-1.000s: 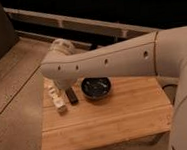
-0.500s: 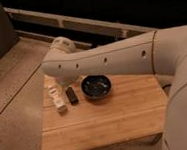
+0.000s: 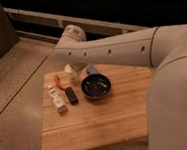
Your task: Place the white sponge in the ceramic bowl
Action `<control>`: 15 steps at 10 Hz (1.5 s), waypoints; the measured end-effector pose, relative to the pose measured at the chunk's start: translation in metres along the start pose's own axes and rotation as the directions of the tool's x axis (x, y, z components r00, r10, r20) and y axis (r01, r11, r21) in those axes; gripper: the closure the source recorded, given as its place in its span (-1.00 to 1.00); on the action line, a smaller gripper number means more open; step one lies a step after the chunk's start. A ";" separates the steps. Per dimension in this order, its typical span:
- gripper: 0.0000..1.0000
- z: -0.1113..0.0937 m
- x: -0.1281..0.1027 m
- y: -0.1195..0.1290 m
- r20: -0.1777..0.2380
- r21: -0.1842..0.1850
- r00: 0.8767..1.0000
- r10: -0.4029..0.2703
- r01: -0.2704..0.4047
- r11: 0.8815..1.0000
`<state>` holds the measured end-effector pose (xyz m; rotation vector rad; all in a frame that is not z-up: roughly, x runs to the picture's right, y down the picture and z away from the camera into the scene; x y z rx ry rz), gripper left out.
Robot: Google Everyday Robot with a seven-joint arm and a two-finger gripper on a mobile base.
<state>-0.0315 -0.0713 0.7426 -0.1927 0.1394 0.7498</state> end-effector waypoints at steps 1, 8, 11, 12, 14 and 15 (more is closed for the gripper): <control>-0.30 0.004 -0.005 -0.008 0.029 -0.007 0.999 -0.022 0.023 1.000; -0.30 0.015 -0.030 -0.042 0.181 -0.042 0.984 -0.006 0.014 0.999; -0.30 0.051 -0.038 -0.098 0.130 0.052 0.988 0.079 -0.087 0.995; -0.30 0.064 -0.048 -0.114 0.127 0.080 0.986 0.107 -0.118 0.990; -0.30 0.094 -0.062 -0.131 0.135 0.077 0.973 0.189 -0.201 0.977; -0.30 0.111 -0.068 -0.133 0.146 0.038 0.958 0.249 -0.257 0.966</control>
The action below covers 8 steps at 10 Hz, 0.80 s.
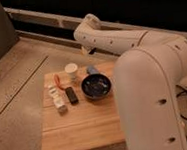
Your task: Place the white sponge in the ceramic bowl
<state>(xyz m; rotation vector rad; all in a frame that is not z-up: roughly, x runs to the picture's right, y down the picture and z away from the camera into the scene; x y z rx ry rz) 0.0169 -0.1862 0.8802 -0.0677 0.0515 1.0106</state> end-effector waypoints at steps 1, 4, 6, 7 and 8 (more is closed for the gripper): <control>-0.30 0.019 0.002 0.004 0.001 -0.052 0.997 0.076 -0.076 0.996; -0.30 0.064 0.028 0.019 -0.069 -0.212 0.969 0.235 -0.245 0.946; -0.30 0.086 0.048 0.024 -0.148 -0.268 0.971 0.189 -0.224 0.937; -0.30 0.094 0.054 0.027 -0.180 -0.287 0.973 0.142 -0.190 0.939; -0.30 0.101 0.058 0.029 -0.204 -0.307 0.975 0.094 -0.155 0.939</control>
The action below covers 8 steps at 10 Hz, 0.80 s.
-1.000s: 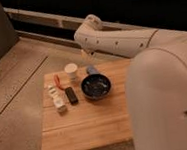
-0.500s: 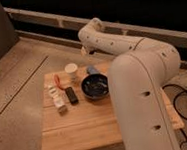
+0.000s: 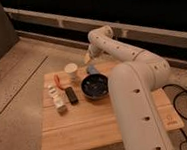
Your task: Place the white sponge in the ceramic bowl
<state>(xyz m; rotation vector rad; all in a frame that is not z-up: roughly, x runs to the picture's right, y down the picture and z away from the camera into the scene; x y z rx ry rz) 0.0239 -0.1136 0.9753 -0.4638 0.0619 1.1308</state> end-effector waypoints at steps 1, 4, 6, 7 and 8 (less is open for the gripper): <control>-0.30 0.008 0.001 0.001 -0.038 -0.015 0.998 -0.044 0.043 0.999; -0.30 0.027 0.010 0.001 -0.128 -0.045 0.985 -0.115 0.110 0.993; -0.30 0.037 0.024 -0.010 -0.182 -0.042 0.977 -0.110 0.104 0.994; -0.30 0.041 0.029 -0.014 -0.198 -0.040 0.975 -0.102 0.096 0.995; -0.30 0.044 0.035 -0.017 -0.213 -0.040 0.972 -0.095 0.088 0.995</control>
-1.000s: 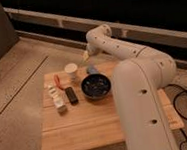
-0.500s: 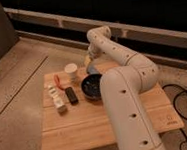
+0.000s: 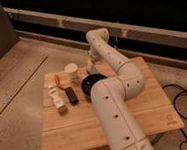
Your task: Place the white sponge in the ceramic bowl
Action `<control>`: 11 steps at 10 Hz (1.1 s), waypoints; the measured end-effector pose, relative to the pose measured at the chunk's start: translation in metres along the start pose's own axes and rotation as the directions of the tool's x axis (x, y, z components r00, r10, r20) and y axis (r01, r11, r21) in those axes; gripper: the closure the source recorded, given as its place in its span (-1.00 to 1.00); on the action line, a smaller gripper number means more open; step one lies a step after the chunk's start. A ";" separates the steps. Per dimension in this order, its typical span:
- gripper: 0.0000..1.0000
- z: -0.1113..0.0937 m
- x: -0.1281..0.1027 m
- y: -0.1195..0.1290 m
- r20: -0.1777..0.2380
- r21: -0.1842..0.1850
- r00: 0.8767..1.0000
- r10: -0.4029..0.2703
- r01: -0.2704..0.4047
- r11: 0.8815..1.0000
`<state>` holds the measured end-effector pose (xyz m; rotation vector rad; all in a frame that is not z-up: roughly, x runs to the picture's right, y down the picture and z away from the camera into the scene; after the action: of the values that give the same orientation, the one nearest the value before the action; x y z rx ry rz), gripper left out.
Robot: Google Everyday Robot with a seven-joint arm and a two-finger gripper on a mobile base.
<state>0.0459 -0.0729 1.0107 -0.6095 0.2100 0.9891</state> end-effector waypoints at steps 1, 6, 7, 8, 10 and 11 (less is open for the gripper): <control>-0.30 0.005 0.004 0.000 -0.012 -0.007 1.000 0.007 -0.007 1.000; -0.30 0.027 0.006 0.017 -0.038 -0.045 0.999 0.019 -0.020 0.999; -0.30 0.027 0.004 0.016 -0.029 -0.045 0.999 0.020 -0.021 0.999; -0.30 0.025 -0.001 0.014 -0.009 -0.041 1.000 0.023 -0.023 0.999; -0.30 0.016 -0.012 0.009 0.037 -0.033 0.999 0.028 -0.027 0.999; -0.30 0.014 -0.014 0.008 0.048 -0.031 0.999 0.026 -0.025 0.999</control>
<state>0.0305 -0.0721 1.0248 -0.6111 0.1610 1.0321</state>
